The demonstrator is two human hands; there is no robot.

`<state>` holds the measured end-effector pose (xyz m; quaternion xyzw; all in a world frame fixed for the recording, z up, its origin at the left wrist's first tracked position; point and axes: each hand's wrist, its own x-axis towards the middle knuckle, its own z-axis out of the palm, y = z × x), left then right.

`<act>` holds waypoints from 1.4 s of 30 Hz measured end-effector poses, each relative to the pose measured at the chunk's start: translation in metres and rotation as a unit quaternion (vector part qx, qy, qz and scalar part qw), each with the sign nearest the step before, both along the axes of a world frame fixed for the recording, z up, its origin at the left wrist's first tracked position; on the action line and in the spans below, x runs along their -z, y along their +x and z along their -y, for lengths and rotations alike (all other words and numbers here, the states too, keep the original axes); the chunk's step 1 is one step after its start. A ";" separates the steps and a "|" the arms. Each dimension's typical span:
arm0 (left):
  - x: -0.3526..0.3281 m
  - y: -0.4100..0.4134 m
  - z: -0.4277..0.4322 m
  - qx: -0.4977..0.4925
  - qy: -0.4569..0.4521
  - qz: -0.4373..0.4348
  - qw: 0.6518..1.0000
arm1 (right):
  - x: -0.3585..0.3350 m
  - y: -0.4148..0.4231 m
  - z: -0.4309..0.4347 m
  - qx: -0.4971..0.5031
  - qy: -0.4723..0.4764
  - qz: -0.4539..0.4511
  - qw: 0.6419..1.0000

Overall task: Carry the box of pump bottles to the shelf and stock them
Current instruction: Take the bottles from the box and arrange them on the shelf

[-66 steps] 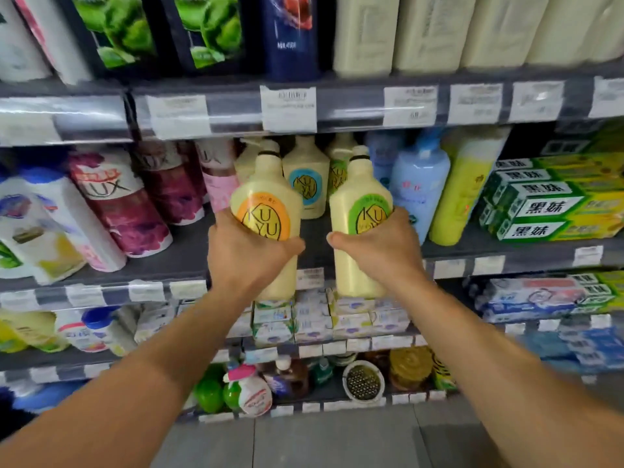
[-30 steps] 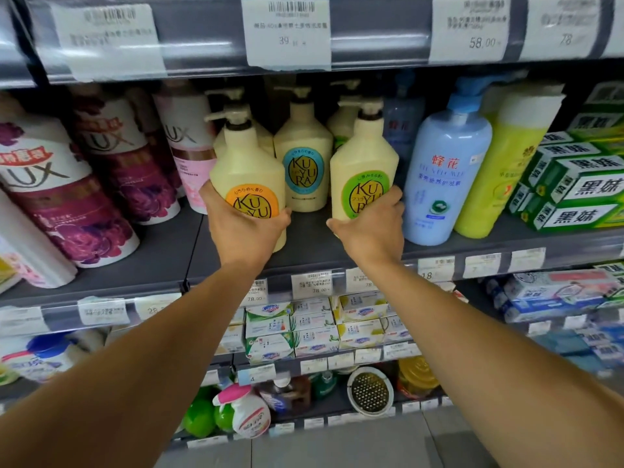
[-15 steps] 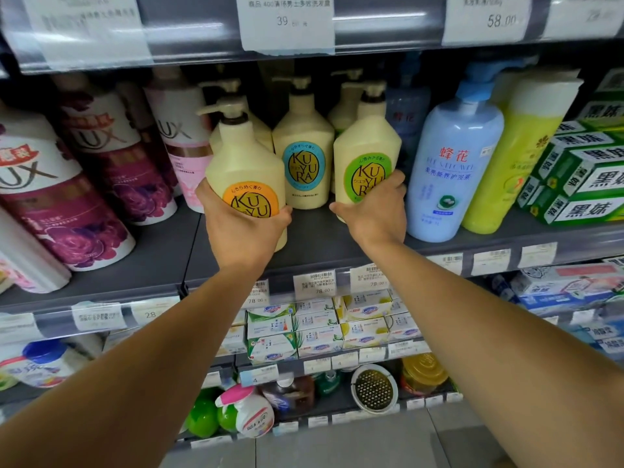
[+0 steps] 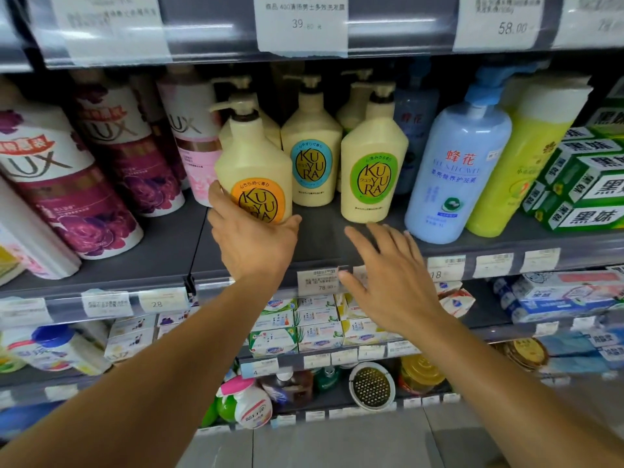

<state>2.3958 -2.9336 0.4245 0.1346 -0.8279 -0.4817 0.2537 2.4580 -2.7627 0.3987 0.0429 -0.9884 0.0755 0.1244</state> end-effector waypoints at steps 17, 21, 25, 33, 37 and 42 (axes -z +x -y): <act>-0.005 -0.023 0.017 -0.030 -0.011 0.006 0.999 | 0.023 -0.005 -0.006 0.016 0.028 -0.006 0.999; -0.007 -0.032 0.017 -0.036 -0.009 0.016 0.999 | 0.024 -0.005 -0.007 0.014 0.026 -0.010 1.000; -0.005 -0.037 0.016 -0.037 -0.016 0.024 0.999 | 0.026 -0.006 -0.007 0.010 0.023 -0.014 1.000; -0.001 -0.034 0.022 0.013 0.064 0.053 0.996 | 0.024 -0.004 -0.007 0.010 0.022 -0.008 1.000; -0.001 -0.007 0.021 0.017 0.022 0.073 0.997 | 0.012 0.000 -0.008 -0.002 -0.008 0.037 0.999; 0.008 0.072 0.007 0.098 -0.270 -0.011 0.958 | -0.006 0.041 -0.014 0.003 -0.098 0.004 0.995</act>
